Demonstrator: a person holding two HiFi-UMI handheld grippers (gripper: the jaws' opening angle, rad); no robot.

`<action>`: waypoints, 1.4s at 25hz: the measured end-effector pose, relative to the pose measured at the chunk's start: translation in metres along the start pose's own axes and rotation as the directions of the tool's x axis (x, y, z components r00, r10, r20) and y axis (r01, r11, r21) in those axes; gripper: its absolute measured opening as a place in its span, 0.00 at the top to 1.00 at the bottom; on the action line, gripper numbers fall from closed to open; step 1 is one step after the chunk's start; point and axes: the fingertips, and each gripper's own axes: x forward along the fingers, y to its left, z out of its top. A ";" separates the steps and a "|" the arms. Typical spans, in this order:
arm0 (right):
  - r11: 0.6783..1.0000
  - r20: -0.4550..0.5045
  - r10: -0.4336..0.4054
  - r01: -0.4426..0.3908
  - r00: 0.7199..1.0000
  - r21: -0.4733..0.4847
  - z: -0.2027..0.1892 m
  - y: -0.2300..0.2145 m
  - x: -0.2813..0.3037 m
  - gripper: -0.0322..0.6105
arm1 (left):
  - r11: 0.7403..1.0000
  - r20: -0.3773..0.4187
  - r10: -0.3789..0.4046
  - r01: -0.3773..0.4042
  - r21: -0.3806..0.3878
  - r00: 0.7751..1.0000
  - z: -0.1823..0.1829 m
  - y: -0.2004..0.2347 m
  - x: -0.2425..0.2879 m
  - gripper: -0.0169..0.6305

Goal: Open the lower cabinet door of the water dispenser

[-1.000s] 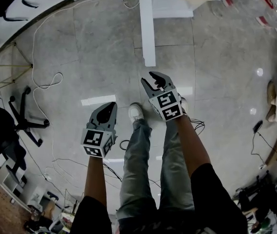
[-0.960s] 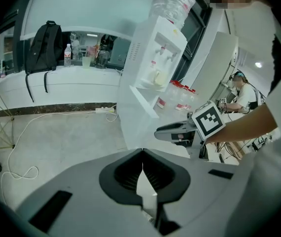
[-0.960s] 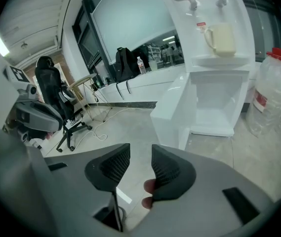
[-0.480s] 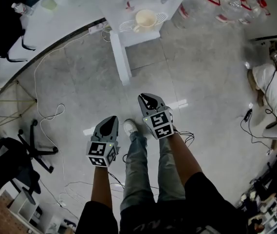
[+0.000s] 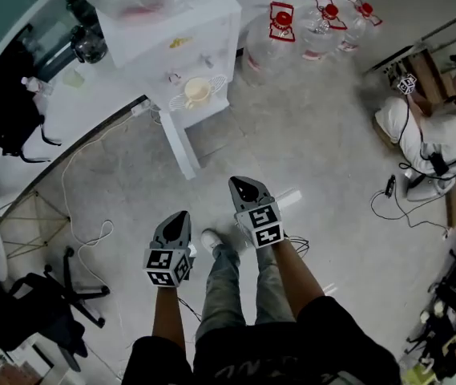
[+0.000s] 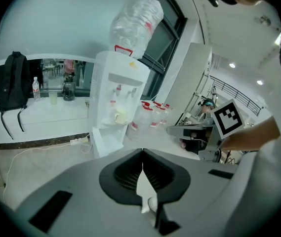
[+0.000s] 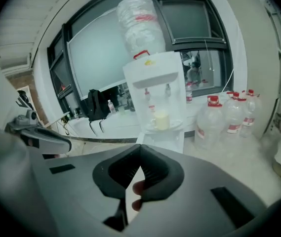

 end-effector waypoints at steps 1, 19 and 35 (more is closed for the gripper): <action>1.000 0.016 -0.014 0.014 1.000 -0.001 0.011 -0.001 -0.009 0.93 | 1.000 0.013 -0.002 0.002 0.004 1.000 0.010 -0.003 -0.004 0.95; 0.979 0.212 -0.140 0.168 0.967 -0.118 0.147 0.032 -0.149 0.93 | 0.993 0.182 -0.015 -0.006 0.114 0.983 0.145 -0.030 -0.100 0.95; 0.959 0.390 -0.206 0.265 0.897 -0.103 0.234 0.046 -0.234 0.93 | 0.981 0.352 -0.030 -0.040 0.190 0.935 0.237 -0.047 -0.160 0.95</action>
